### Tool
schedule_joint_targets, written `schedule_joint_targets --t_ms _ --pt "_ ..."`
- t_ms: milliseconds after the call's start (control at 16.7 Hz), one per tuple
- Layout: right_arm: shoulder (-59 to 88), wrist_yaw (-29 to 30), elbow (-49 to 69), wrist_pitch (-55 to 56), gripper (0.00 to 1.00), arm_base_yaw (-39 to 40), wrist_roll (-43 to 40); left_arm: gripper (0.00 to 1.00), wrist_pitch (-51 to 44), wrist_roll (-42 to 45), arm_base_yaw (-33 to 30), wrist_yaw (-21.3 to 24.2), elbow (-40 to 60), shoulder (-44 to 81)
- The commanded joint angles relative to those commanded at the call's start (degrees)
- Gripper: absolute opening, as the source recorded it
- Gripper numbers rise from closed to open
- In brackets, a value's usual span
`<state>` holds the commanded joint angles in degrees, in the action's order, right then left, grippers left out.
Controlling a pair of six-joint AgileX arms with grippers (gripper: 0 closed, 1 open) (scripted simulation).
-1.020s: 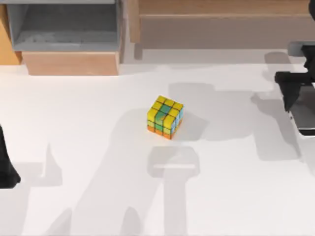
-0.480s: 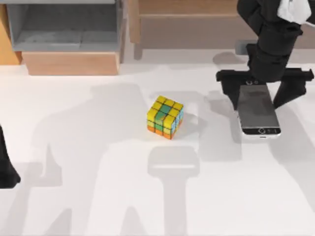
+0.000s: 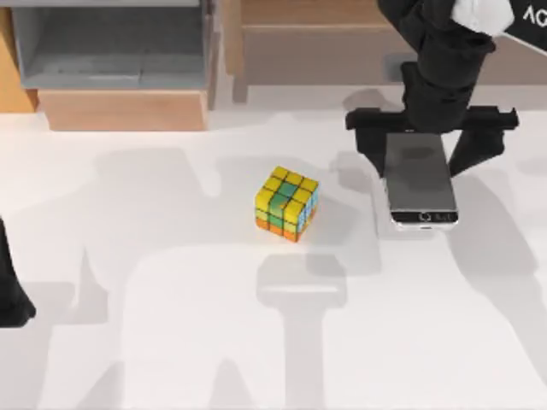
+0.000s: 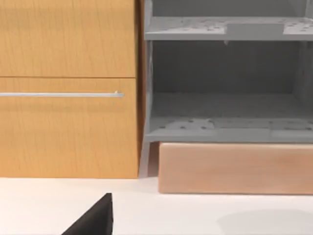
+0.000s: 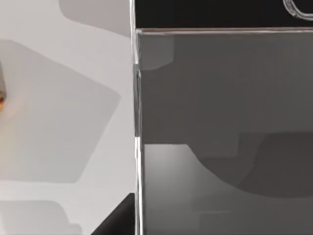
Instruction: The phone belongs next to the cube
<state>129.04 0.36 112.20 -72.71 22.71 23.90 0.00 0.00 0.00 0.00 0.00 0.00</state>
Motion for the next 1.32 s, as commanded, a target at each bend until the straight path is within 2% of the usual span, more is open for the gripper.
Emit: schedule_joint_targets --t_ms 1320 --pt "0.7 -2.3 -5.4 5.2 0.00 0.1 0.0 1.00 0.0 0.0 0.0 0.0 0.0 0.0"
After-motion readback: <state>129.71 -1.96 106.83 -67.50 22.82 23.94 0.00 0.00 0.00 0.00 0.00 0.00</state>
